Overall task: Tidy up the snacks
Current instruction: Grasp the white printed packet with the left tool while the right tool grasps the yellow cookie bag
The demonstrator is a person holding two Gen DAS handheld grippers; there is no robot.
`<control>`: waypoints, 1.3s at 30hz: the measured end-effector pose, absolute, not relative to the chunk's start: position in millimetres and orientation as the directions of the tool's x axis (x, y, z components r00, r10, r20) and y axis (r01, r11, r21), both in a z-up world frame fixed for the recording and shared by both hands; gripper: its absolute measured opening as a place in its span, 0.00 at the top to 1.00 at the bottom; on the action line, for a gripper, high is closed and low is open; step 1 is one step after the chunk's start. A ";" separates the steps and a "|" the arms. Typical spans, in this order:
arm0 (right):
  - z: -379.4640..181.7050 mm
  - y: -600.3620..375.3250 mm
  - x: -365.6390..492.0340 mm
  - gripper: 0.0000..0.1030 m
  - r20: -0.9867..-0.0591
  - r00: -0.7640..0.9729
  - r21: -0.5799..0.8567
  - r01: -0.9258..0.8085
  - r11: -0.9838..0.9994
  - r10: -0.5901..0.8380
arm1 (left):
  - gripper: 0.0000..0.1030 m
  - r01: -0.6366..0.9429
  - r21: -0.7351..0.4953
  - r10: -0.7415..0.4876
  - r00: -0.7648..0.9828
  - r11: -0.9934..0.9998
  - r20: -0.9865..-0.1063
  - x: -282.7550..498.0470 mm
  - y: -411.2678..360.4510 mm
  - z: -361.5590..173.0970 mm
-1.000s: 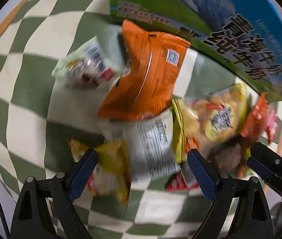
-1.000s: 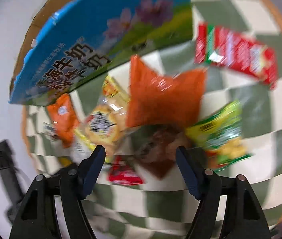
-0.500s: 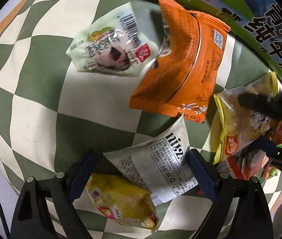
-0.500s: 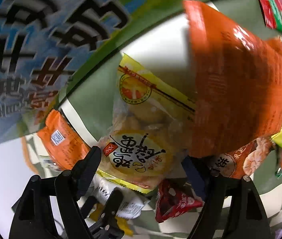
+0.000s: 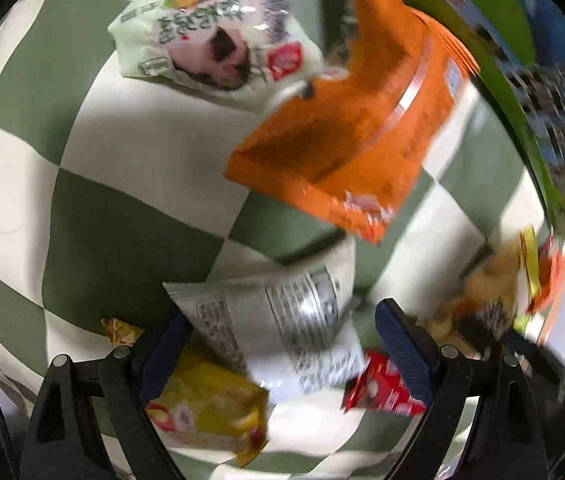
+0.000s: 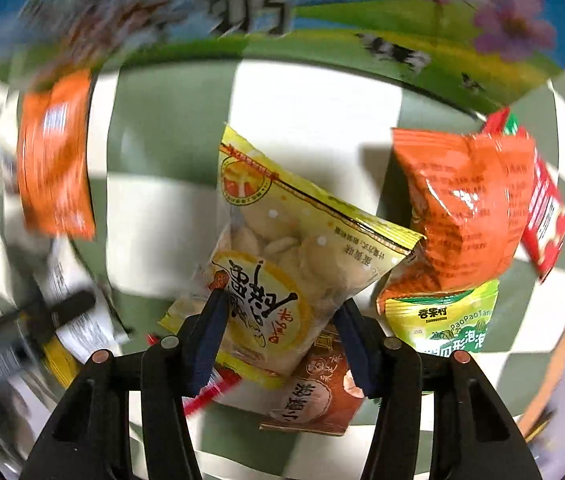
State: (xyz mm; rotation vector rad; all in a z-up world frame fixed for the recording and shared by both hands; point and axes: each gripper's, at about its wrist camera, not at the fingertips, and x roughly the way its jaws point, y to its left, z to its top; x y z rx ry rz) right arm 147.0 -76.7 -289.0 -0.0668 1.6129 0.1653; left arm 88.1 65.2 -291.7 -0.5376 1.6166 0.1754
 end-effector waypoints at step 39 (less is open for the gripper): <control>-313.3 -89.9 112.6 0.40 -0.991 -0.005 0.134 0.067 0.989 0.134 | 0.45 -0.133 -0.075 -0.079 -0.025 0.988 -0.997 34.6 22.6 -290.1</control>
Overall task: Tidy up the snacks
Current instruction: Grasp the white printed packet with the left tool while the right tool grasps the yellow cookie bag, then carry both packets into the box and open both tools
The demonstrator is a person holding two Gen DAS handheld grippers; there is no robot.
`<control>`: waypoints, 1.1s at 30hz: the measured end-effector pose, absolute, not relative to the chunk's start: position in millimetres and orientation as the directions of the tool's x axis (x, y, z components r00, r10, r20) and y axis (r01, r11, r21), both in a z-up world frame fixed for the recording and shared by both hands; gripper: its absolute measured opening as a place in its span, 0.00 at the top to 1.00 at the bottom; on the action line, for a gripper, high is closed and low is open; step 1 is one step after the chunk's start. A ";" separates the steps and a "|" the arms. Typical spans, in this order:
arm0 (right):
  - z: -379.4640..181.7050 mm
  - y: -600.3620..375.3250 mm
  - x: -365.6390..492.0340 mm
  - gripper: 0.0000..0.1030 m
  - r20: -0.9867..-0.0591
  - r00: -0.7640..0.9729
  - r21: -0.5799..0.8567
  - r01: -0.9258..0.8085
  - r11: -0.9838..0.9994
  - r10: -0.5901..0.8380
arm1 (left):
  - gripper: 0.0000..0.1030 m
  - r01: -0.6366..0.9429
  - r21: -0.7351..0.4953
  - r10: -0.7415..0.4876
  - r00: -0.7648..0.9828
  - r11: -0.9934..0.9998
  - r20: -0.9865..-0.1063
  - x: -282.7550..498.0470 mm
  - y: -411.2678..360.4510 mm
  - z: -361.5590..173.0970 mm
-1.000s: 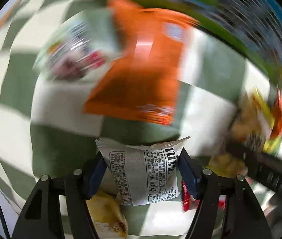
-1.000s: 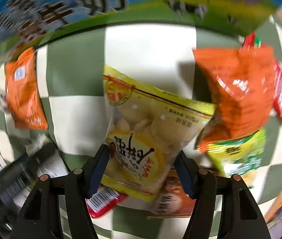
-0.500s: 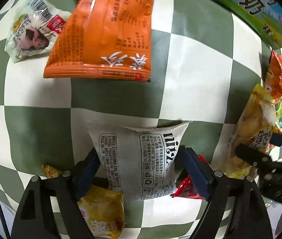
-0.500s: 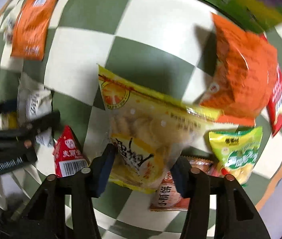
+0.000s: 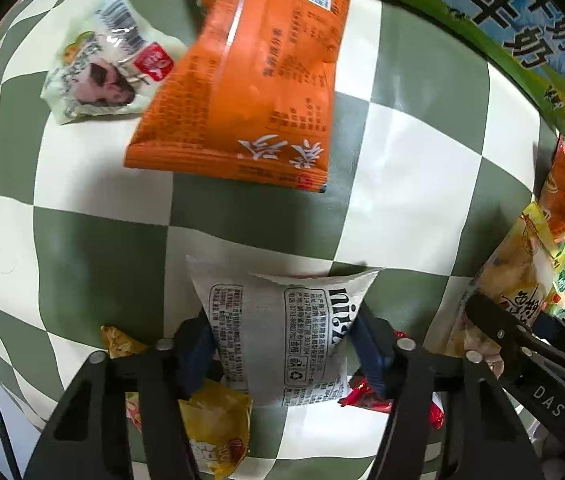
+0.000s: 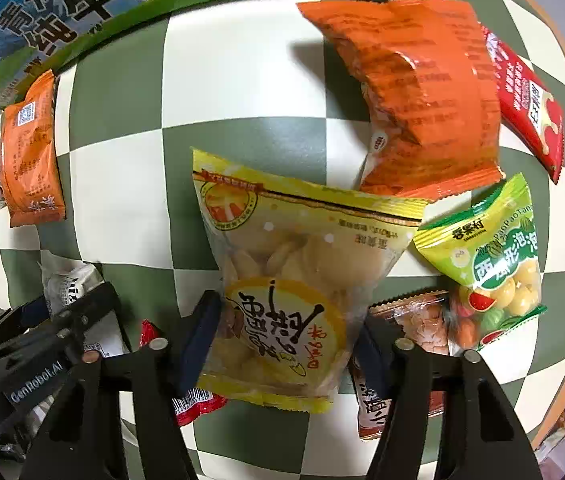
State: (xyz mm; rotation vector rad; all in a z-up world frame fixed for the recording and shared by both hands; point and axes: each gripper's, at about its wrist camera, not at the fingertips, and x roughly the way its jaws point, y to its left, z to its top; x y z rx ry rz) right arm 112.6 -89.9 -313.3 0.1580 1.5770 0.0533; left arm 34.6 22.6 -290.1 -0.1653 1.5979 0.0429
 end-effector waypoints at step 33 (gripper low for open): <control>-50.1 -204.4 150.2 0.59 -0.870 0.283 0.397 -0.085 0.914 0.404 | 0.51 0.051 -0.293 -0.295 0.297 0.955 -0.908 210.8 -9.7 -46.0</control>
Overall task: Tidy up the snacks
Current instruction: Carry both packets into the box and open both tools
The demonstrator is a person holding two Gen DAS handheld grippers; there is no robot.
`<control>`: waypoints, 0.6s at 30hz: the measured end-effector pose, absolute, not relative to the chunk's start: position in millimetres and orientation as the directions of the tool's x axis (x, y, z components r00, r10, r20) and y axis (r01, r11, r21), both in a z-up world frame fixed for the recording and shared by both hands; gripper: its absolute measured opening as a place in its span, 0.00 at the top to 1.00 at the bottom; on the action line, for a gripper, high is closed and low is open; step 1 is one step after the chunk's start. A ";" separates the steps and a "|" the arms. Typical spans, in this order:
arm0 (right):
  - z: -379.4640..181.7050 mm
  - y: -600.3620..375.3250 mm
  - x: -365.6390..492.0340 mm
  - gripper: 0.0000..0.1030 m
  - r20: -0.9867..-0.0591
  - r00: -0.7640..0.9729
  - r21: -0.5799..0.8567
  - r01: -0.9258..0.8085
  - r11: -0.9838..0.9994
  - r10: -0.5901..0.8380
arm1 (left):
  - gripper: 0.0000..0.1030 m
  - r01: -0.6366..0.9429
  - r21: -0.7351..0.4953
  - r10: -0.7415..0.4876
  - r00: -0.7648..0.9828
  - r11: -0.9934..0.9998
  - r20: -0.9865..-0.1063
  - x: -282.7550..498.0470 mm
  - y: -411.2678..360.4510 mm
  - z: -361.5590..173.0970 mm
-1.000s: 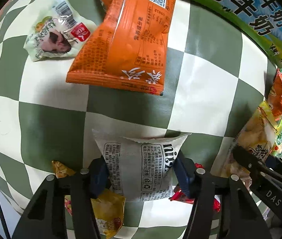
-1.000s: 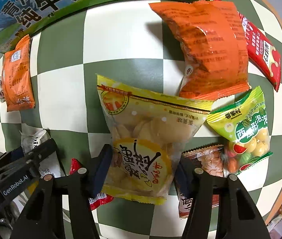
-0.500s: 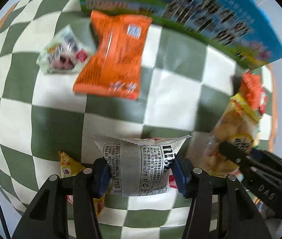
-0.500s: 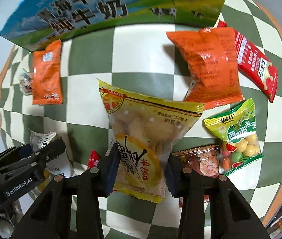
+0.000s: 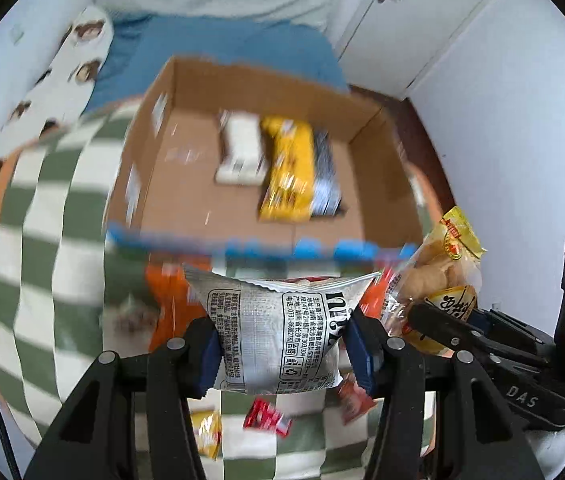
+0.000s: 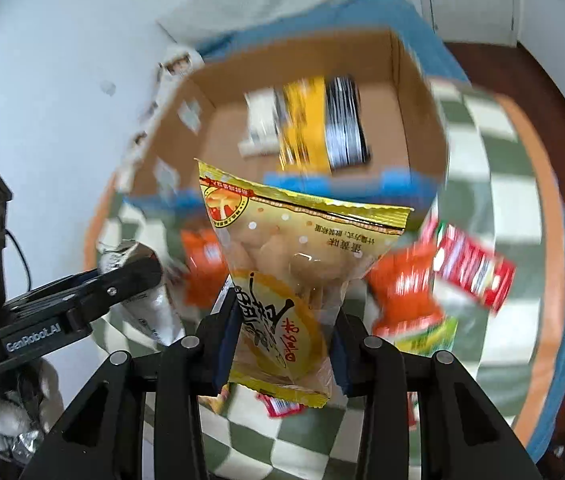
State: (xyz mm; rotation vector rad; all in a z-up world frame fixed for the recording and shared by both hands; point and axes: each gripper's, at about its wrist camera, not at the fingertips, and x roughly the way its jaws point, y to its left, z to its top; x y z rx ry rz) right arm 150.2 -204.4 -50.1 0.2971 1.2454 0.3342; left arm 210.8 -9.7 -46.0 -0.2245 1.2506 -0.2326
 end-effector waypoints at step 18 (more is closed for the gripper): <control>-51.2 -258.1 371.8 0.59 -0.959 0.215 0.174 -0.063 0.983 0.184 | 0.51 0.027 -0.143 -0.145 0.109 0.989 -0.983 439.0 7.6 -119.2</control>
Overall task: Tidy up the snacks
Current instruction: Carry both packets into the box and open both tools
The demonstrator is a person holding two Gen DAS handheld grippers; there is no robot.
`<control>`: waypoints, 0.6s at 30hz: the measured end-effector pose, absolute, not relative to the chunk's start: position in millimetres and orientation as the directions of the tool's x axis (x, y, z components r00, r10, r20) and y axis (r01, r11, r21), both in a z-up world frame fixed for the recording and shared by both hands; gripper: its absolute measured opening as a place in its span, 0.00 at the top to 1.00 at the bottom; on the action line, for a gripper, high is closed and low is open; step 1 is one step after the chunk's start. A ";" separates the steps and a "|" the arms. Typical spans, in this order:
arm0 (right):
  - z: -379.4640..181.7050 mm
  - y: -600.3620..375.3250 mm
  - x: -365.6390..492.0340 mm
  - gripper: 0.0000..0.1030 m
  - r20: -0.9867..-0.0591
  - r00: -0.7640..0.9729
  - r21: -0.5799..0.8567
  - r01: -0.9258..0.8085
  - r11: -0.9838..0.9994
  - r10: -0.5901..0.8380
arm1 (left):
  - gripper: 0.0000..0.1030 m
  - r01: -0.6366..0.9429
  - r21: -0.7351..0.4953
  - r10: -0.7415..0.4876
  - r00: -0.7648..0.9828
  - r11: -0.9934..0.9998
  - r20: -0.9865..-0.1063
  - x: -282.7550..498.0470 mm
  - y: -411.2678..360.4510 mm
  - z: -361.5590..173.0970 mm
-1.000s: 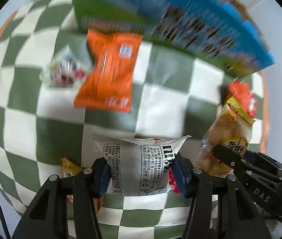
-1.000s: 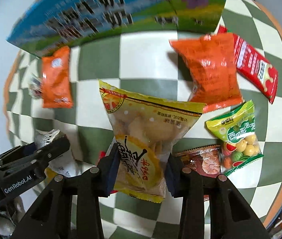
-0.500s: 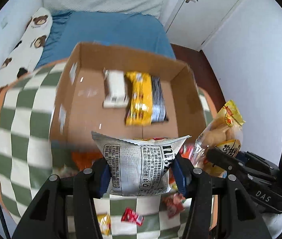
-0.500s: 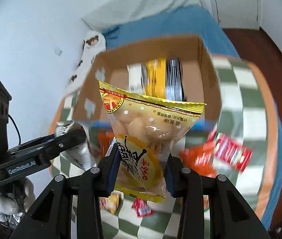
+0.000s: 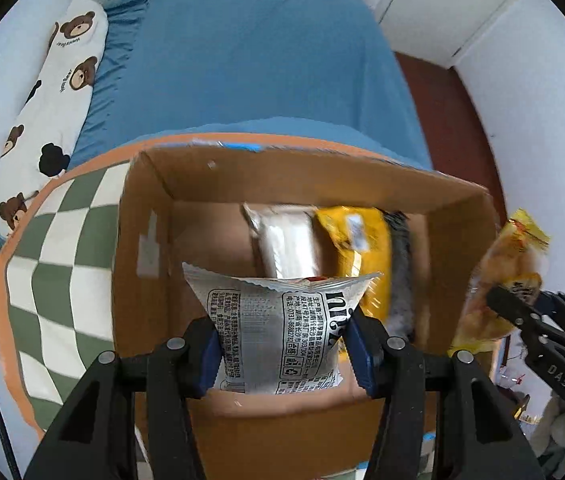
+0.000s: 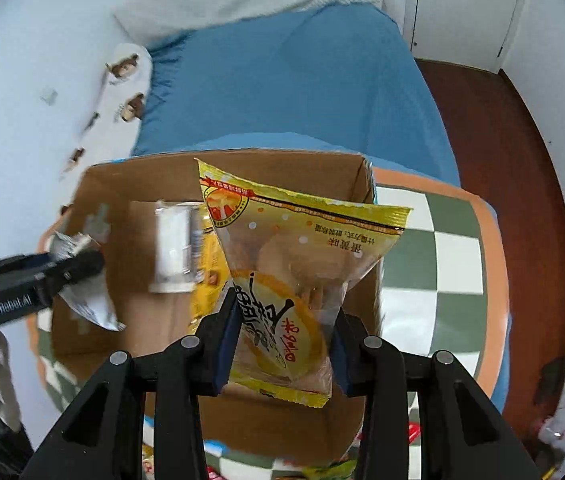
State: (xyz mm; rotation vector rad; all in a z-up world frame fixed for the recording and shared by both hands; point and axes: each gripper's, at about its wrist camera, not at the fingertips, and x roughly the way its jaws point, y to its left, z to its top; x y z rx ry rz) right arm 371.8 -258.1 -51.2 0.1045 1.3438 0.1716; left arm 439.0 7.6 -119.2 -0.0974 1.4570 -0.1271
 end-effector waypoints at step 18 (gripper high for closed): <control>-135.4 -233.0 423.7 0.04 -0.988 0.063 0.144 -0.009 0.990 0.144 | 0.09 -0.023 -0.119 -0.116 0.079 0.993 -0.990 447.4 35.5 -173.3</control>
